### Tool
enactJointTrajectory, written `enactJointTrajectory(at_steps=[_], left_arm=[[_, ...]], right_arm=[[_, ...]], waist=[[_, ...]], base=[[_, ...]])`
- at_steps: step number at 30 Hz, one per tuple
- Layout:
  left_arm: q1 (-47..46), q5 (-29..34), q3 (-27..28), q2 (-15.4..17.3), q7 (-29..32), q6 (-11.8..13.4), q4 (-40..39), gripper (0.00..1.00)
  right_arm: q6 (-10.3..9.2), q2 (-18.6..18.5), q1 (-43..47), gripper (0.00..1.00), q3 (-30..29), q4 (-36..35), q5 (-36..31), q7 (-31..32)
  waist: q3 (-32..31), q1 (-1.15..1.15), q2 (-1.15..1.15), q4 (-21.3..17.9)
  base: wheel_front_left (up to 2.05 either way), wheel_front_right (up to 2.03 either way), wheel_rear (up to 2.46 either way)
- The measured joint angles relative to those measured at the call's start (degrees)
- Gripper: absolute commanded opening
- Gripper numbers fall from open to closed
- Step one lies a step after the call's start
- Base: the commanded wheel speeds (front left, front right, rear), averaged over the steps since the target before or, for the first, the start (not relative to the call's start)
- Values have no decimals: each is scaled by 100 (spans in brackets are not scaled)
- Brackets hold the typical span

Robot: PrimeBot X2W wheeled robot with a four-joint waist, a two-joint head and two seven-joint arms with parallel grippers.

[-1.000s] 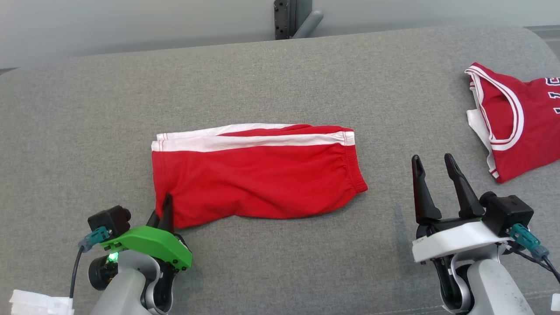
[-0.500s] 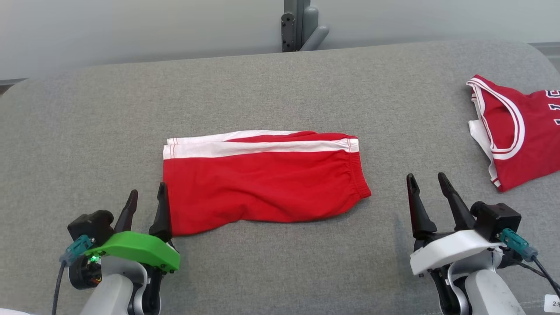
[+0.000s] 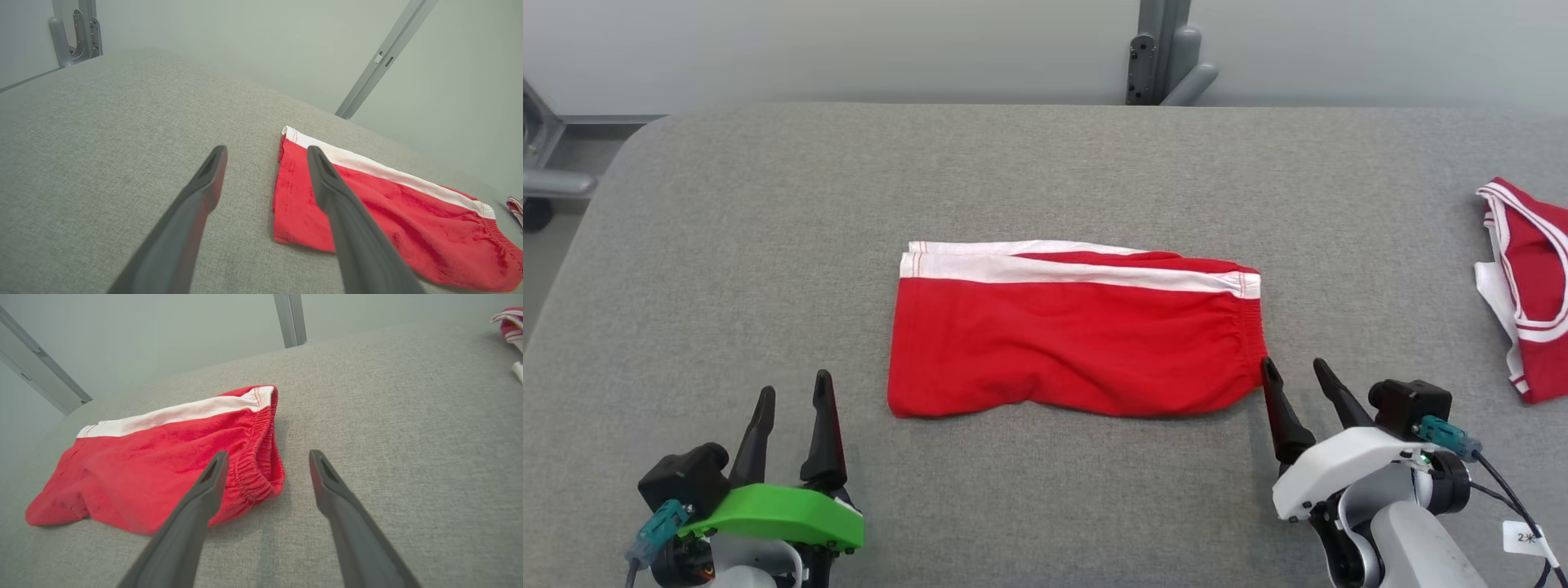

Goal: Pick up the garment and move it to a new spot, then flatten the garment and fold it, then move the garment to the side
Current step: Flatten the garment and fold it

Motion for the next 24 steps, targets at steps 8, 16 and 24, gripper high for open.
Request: enactJointTrajectory(at_steps=[8, 16, 24], left_arm=[[137, 233, 193, -51, -1, 93, -277, 100], [248, 445, 358, -119, -7, 99, -357, 100], [254, 599, 508, -188, -7, 78, -405, 100]], right_arm=[[-1, 0, -492, 100, -157, 1288, 575, -32], [0, -1, -942, 100, 47, 2120, 1460, -300], [0, 7, -1315, 0, 108, 2406, 1686, -568]], waist=[[63, 0, 0, 466], [167, 0, 0, 746], [220, 0, 0, 696]], base=[[0, 0, 0], [0, 0, 0], [0, 0, 0]])
